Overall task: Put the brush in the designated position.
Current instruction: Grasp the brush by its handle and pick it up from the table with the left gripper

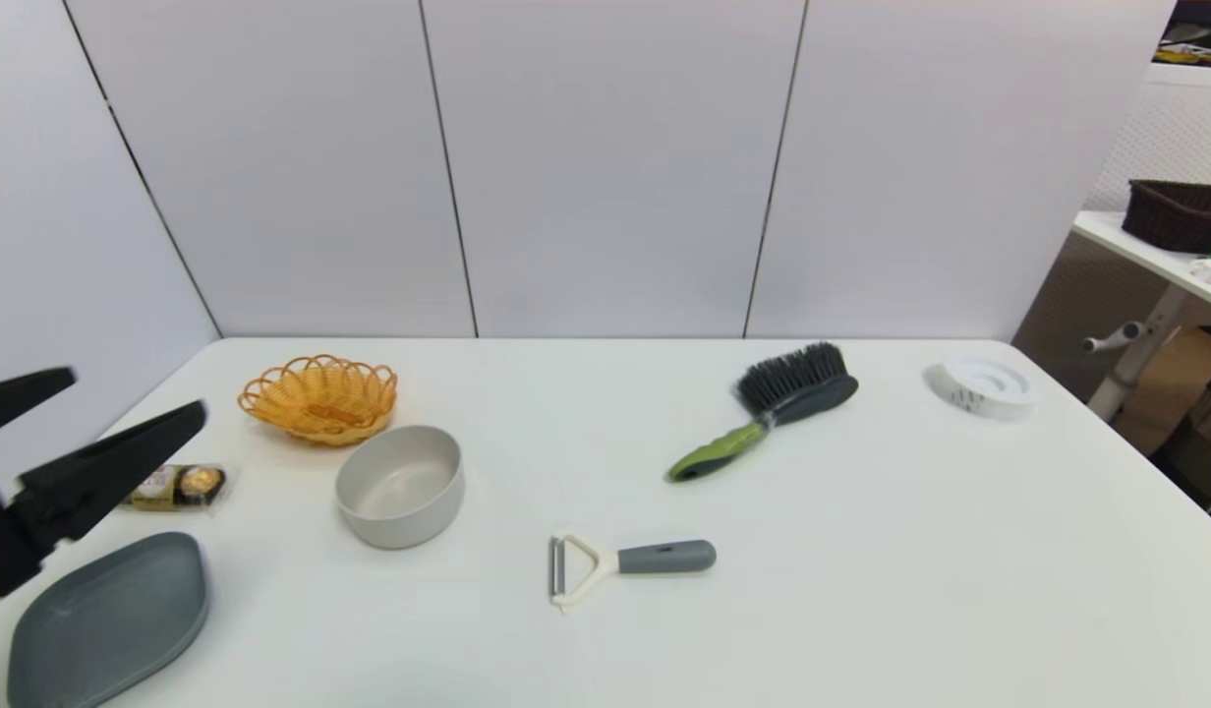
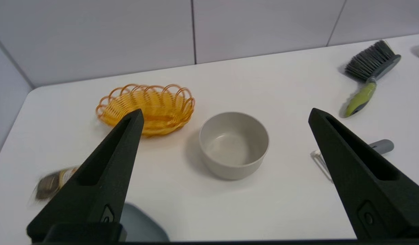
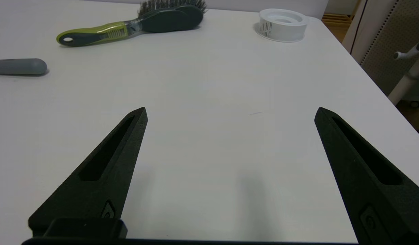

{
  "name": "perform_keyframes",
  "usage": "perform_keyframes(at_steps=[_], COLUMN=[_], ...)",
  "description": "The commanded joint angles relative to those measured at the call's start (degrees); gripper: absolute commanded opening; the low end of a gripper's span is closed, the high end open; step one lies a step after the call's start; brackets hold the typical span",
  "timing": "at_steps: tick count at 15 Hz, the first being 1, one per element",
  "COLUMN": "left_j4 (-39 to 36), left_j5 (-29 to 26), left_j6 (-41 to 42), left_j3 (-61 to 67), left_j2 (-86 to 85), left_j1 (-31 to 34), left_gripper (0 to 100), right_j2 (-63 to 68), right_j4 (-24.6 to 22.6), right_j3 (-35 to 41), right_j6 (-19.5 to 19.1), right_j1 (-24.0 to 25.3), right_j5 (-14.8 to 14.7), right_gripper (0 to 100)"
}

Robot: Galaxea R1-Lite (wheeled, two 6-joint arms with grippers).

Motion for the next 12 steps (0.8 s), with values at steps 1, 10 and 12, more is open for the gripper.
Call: perform_keyframes(at_steps=[1,10,12], left_j4=[-6.1,-9.1,-9.2], left_j5=[0.0,-3.0,-3.5], left_j6=[6.4,5.0,4.7], left_j3=[-20.4,-38.4,-41.8], left_j2=[32.9,60.8,65.0], left_j1=[-14.7,-24.5,-25.4], left_gripper=[100,100,100], right_j2=[0.1,0.1,0.1], right_j4=[0.0,0.0,0.0], right_j3=[0.1,0.1,0.1], right_j6=[0.0,0.0,0.0], right_j1=[0.0,0.0,0.0], right_j5=[0.0,0.0,0.0], right_gripper=[100,100,100])
